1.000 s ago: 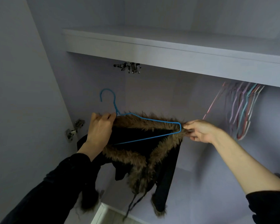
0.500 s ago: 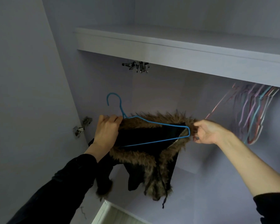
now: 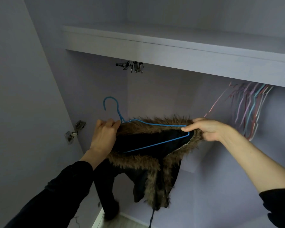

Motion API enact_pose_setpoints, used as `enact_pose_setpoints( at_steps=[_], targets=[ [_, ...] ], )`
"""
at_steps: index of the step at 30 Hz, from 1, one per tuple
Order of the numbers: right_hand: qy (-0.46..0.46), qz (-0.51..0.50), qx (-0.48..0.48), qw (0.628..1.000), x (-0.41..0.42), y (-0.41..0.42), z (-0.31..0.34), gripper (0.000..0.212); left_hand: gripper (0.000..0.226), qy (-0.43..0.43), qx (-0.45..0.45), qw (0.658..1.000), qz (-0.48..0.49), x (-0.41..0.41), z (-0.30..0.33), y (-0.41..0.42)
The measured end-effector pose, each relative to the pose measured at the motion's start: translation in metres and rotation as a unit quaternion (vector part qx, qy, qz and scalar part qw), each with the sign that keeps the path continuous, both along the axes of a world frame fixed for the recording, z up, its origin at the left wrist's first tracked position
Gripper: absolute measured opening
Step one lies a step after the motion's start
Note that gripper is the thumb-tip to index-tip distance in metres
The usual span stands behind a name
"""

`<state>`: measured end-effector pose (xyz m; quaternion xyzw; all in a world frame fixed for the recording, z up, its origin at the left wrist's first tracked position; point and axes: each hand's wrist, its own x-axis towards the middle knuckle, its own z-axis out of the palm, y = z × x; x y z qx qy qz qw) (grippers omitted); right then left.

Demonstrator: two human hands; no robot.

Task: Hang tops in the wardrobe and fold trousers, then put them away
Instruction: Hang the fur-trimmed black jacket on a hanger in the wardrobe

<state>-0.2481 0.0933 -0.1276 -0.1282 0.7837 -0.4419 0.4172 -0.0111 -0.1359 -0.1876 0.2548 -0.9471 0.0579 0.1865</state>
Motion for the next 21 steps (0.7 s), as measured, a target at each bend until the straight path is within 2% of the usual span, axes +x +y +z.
enact_pose_setpoints(
  at_steps=[2,5,6,8,9,12,14,16,19,20,21],
  targets=[
    [0.058,-0.012,0.023,0.998,-0.002,-0.003,0.001,0.089,0.050,0.031,0.000,0.999,-0.026,0.001,0.002,0.003],
    [0.165,-0.058,0.050,0.983,-0.003,-0.006,-0.001,0.084,0.051,0.044,0.002,0.997,-0.056,0.001,0.004,0.011],
    [0.199,-0.079,0.052,0.975,-0.002,-0.007,-0.002,0.073,0.051,0.041,-0.006,0.997,-0.061,0.000,0.005,0.014],
    [0.307,-0.089,0.082,0.944,0.003,-0.010,-0.004,0.030,0.053,0.037,-0.038,0.996,-0.073,-0.001,0.007,0.021],
    [0.359,-0.082,0.108,0.923,0.007,-0.011,-0.003,0.017,0.054,0.040,-0.051,0.995,-0.081,-0.001,0.008,0.024],
    [0.445,-0.066,0.146,0.881,0.020,-0.016,-0.002,0.017,0.055,0.038,-0.073,0.993,-0.085,-0.003,0.004,0.027],
    [0.465,-0.048,0.130,0.874,0.034,-0.024,-0.005,0.022,0.054,0.028,-0.075,0.993,-0.085,-0.007,0.003,0.032],
    [0.469,-0.011,0.115,0.875,0.048,-0.032,-0.012,0.018,0.052,0.011,-0.037,0.996,-0.076,-0.013,-0.001,0.036],
    [0.398,0.093,0.033,0.912,0.065,-0.038,-0.018,0.004,0.054,0.001,0.007,0.999,-0.050,-0.016,-0.002,0.033],
    [0.399,0.123,0.003,0.909,0.068,-0.038,-0.020,0.003,0.053,0.006,0.014,0.999,-0.046,-0.016,-0.001,0.032],
    [0.436,0.146,-0.012,0.888,0.068,-0.037,-0.021,0.005,0.053,0.011,0.017,0.999,-0.048,-0.015,-0.001,0.032]
  ],
)
